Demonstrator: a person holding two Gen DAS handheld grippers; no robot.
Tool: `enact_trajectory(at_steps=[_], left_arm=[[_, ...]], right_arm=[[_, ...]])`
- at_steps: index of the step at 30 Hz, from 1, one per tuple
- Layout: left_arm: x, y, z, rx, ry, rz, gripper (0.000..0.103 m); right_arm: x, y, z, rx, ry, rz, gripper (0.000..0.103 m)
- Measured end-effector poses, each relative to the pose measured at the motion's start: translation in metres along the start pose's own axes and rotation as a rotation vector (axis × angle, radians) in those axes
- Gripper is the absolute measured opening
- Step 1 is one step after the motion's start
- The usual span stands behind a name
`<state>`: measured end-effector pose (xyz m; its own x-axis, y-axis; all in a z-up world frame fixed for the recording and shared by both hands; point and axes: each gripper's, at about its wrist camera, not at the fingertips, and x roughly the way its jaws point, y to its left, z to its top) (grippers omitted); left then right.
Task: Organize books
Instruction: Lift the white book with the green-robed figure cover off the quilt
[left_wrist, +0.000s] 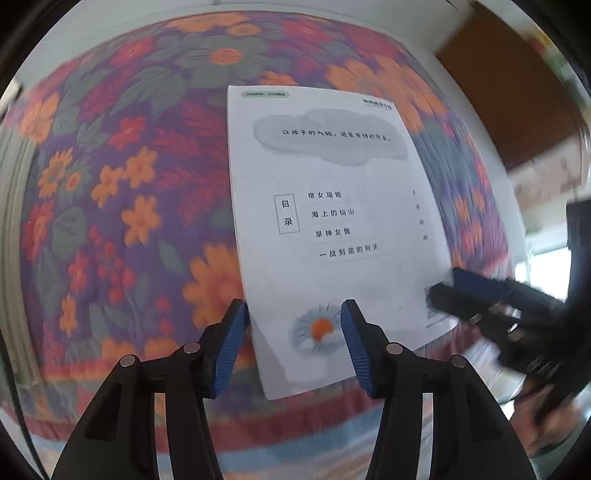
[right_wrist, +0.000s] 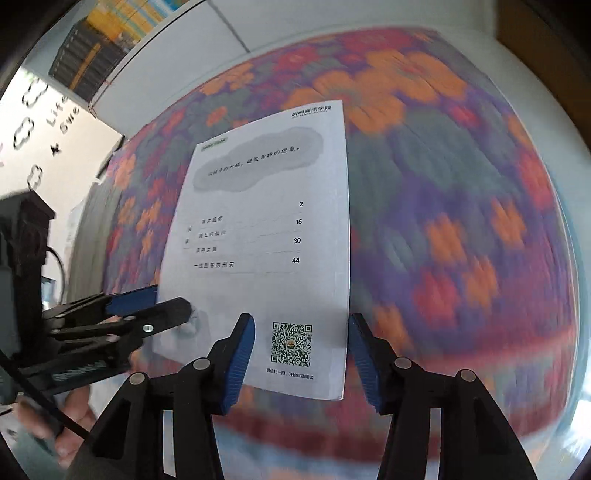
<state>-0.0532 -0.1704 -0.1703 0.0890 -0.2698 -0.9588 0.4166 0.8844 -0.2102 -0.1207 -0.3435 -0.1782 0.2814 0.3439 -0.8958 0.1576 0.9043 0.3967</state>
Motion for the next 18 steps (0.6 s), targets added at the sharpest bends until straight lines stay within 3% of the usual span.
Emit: enact_trajectory(at_steps=[2,4,12,15,18], left_arm=[[-0.001,-0.004,-0.010,0.000,0.006,0.018,0.047],[-0.001,0.003,-0.013,-0.044,-0.004,-0.009,0.047],[-0.004,0.057,-0.010,-0.276,-0.023,-0.248,0.045],[-0.009,0.066,-0.013,-0.287,-0.028,-0.276,0.047],[-0.004,0.066,-0.017,-0.298,-0.031,-0.329,0.046]], right_arm=[[-0.009,-0.013,-0.008,0.044,0.004,0.024,0.051],[-0.015,-0.025,-0.011,0.077,-0.016,0.026,0.051],[-0.004,-0.026,-0.006,0.134,-0.071,0.164,0.048],[-0.008,-0.044,-0.011,0.265,-0.032,0.397,0.048],[-0.013,-0.034,-0.012,0.281,-0.031,0.563,0.048]])
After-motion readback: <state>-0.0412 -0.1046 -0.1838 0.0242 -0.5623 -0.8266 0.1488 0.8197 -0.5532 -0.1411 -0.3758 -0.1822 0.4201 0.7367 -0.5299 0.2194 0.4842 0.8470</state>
